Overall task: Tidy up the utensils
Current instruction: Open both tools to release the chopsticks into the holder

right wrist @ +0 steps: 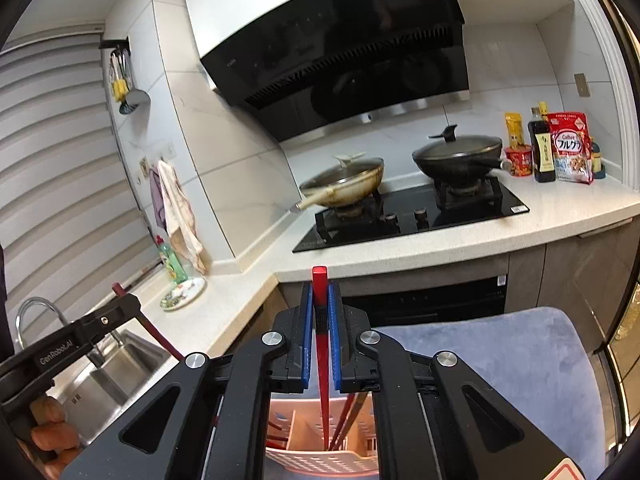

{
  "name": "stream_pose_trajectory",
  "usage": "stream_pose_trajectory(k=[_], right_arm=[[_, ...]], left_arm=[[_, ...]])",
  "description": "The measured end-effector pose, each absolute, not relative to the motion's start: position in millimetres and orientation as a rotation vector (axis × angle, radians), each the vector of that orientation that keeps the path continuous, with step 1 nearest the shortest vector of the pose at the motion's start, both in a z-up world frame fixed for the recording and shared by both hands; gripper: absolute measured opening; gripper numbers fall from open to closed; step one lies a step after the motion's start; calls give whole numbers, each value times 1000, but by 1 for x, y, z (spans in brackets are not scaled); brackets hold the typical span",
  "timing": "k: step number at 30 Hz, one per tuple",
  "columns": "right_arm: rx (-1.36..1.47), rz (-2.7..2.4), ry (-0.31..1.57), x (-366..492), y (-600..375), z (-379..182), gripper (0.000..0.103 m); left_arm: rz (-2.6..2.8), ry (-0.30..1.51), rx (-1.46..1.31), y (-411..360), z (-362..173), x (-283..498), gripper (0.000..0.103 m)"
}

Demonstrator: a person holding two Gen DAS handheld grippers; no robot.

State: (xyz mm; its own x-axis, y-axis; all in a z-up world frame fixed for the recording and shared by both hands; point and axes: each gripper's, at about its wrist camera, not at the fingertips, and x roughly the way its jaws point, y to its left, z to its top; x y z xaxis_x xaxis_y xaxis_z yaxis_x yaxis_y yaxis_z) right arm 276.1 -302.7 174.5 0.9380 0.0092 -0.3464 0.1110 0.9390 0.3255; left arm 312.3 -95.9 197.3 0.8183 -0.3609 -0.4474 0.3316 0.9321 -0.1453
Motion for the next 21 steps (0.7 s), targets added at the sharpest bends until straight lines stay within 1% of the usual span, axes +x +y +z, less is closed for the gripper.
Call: stream_pose_trajectory(k=[8,11,13,16,18,21], right_arm=[[346,-58,413,287,-301,150,7],[355,-55,426,287,-302,147,8],[354,-59,423,284,-302,147,12],[348,-57,419,278,-301,150,12],[343,-54,415,272,-299,153,13],[323,-48,413,259,-292,158,14]], left_arm=[[-357,536,-71,-92,178,322,7],[-337,524,-85,-89,176,321,7],[-330,511,-88,-87,177,318,8],[-321,508,-81,-86,178,313,15],[-317,510,-78,-85,179,309,22],[-305,501,-65,-83,181,298,26]])
